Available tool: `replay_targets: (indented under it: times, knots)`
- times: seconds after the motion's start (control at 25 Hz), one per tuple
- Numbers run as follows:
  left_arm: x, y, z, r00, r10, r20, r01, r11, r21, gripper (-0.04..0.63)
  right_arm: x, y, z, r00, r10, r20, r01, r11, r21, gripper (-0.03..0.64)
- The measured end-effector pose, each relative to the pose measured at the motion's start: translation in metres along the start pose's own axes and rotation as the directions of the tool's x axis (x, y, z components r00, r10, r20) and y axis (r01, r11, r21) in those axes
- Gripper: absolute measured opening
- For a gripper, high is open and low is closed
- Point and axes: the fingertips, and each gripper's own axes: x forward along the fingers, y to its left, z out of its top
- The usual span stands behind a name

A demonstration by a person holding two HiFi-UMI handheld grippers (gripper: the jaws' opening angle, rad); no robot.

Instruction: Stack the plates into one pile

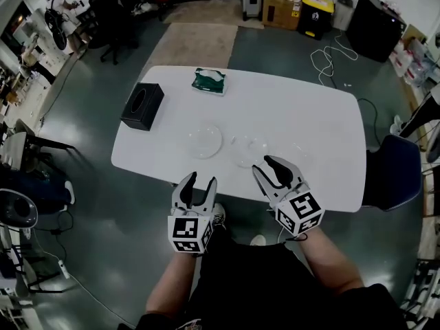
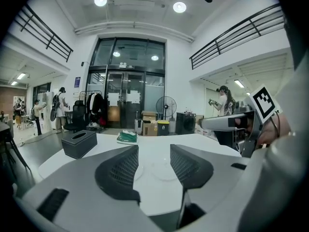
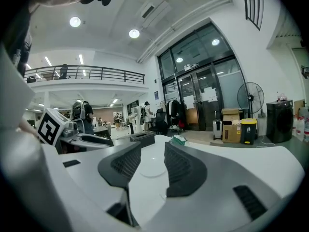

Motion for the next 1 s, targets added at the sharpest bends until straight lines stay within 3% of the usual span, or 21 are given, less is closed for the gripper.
replay_targets:
  times: [0.52,1.0]
  knots:
    - [0.054,0.091,-0.007,0.998,-0.035,-0.062,0.033,0.999,-0.023,0.209,0.101,0.011,-0.014,0.996,-0.02,-0.086,0.023,0.999,0.034,0.166]
    - [0.09,0.142,-0.02,0.99,-0.088,-0.111,0.086,0.996,-0.02,0.209,0.163,0.015,-0.041,0.988,-0.055,-0.146,0.066,0.995,0.07,0.166]
